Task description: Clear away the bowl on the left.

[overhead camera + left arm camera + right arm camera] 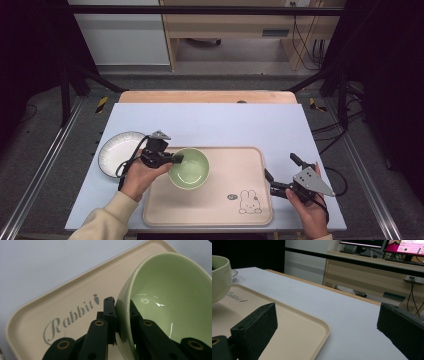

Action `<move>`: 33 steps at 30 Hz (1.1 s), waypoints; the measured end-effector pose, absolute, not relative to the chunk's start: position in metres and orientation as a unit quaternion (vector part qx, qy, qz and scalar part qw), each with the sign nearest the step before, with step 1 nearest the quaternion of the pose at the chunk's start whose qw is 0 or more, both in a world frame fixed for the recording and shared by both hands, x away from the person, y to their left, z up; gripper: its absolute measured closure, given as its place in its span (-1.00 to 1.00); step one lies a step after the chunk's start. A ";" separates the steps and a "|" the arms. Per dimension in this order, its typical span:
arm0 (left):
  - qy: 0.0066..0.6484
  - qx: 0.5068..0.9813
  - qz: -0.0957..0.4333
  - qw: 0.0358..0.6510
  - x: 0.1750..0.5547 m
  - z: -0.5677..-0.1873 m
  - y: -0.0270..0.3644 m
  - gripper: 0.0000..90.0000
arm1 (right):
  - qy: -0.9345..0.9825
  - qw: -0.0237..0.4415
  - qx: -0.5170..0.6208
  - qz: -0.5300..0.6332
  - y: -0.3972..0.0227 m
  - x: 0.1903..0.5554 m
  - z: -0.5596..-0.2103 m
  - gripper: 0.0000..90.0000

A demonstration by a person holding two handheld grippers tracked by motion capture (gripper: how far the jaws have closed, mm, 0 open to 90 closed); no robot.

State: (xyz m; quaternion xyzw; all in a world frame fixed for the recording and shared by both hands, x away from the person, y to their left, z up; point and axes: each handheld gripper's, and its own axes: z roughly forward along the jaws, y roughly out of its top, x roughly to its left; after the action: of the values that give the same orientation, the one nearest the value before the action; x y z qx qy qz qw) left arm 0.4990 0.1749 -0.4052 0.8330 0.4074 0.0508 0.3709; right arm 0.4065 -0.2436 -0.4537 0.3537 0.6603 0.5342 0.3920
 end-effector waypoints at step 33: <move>0.382 0.853 0.003 0.355 0.491 -0.433 0.139 0.84 | 0.661 0.386 0.353 0.537 -0.243 0.406 -0.454 -0.93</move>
State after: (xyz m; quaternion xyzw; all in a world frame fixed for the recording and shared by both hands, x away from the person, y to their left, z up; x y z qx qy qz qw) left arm 0.4908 0.1387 -0.4333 0.8534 0.3819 0.0028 0.3547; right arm 0.4060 -0.2428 -0.4537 0.3533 0.6615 0.5369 0.3865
